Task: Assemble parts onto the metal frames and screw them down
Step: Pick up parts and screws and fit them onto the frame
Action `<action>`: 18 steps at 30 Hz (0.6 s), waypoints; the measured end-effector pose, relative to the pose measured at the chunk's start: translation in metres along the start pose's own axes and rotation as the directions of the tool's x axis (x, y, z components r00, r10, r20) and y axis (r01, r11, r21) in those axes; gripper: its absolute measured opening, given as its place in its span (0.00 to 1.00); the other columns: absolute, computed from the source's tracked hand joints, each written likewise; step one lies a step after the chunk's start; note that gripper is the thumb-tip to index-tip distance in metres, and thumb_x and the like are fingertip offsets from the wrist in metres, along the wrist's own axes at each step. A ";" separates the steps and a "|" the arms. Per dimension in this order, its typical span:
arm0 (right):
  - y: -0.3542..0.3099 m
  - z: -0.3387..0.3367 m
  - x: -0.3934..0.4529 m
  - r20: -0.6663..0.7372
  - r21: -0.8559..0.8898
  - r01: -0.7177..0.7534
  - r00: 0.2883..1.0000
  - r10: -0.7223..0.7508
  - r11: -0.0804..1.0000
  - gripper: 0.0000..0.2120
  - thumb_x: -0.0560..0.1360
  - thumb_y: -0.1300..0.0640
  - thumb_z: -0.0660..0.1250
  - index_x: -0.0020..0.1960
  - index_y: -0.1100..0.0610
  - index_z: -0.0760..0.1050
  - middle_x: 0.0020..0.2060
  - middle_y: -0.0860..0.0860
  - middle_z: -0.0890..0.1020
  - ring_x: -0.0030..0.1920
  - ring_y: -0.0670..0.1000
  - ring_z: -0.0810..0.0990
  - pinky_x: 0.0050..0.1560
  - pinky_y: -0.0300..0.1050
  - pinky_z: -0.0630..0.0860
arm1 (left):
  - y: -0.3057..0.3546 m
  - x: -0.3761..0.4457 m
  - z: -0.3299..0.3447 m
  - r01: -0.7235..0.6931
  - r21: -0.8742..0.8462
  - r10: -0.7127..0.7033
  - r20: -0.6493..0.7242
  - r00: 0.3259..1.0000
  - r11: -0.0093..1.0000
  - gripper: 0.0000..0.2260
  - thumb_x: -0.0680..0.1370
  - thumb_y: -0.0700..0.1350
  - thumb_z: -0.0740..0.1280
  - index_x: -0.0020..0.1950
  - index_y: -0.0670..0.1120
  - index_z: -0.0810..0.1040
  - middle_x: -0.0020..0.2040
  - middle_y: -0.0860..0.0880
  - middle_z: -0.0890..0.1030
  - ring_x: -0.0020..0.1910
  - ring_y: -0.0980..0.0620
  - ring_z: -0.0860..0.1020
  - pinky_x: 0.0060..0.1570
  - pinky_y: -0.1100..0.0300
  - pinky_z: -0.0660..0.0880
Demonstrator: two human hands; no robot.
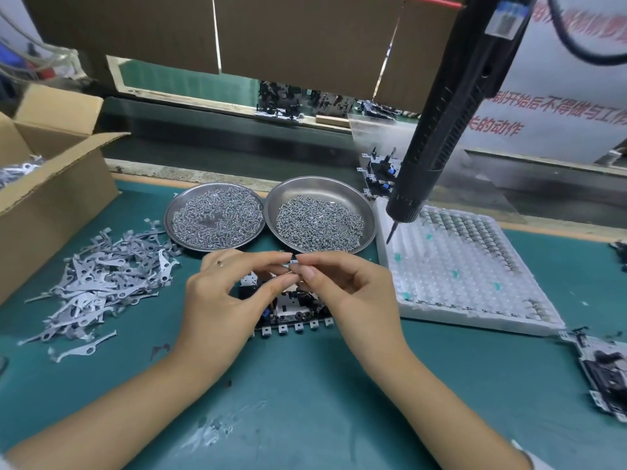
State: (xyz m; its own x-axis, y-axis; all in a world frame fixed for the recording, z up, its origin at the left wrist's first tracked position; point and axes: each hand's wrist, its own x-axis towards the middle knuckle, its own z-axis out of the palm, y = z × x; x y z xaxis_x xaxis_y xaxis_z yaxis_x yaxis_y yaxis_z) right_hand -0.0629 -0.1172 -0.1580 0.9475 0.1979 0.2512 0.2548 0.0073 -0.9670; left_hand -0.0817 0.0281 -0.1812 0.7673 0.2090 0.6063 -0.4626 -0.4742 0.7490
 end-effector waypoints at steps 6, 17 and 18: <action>-0.020 -0.024 0.005 0.206 -0.398 0.046 0.978 0.041 0.916 0.11 0.74 0.65 0.67 0.45 0.53 0.84 0.40 0.47 0.85 0.41 0.46 0.83 0.45 0.40 0.79 | -0.005 0.000 0.000 0.069 -0.004 -0.069 0.036 0.997 0.998 0.07 0.71 0.49 0.69 0.47 0.55 0.83 0.44 0.59 0.83 0.50 0.57 0.78 0.54 0.56 0.72; -0.035 -0.210 0.032 -0.204 -0.933 -0.233 0.970 0.129 0.275 0.15 0.71 0.69 0.63 0.49 0.56 0.82 0.38 0.47 0.79 0.41 0.50 0.77 0.43 0.44 0.75 | -0.015 0.001 0.000 0.173 -0.059 -0.172 0.017 0.985 0.983 0.06 0.71 0.52 0.69 0.45 0.63 0.81 0.45 0.63 0.82 0.47 0.63 0.80 0.51 0.62 0.73; -0.031 -0.220 0.035 -0.224 -0.940 -0.251 0.965 0.137 0.233 0.16 0.70 0.70 0.62 0.51 0.57 0.82 0.38 0.48 0.78 0.41 0.52 0.76 0.44 0.47 0.76 | -0.015 0.001 0.000 0.169 -0.059 -0.168 0.022 0.986 0.984 0.06 0.71 0.51 0.69 0.44 0.63 0.81 0.46 0.63 0.82 0.46 0.64 0.79 0.51 0.63 0.73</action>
State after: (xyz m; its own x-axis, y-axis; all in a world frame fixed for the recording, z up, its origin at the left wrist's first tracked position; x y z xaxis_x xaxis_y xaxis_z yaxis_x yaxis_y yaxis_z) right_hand 0.0052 -0.3261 -0.1100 0.9925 -0.0273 0.1193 0.0031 -0.9690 -0.2472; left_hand -0.0741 0.0353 -0.1916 0.8436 0.2666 0.4662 -0.3519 -0.3813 0.8549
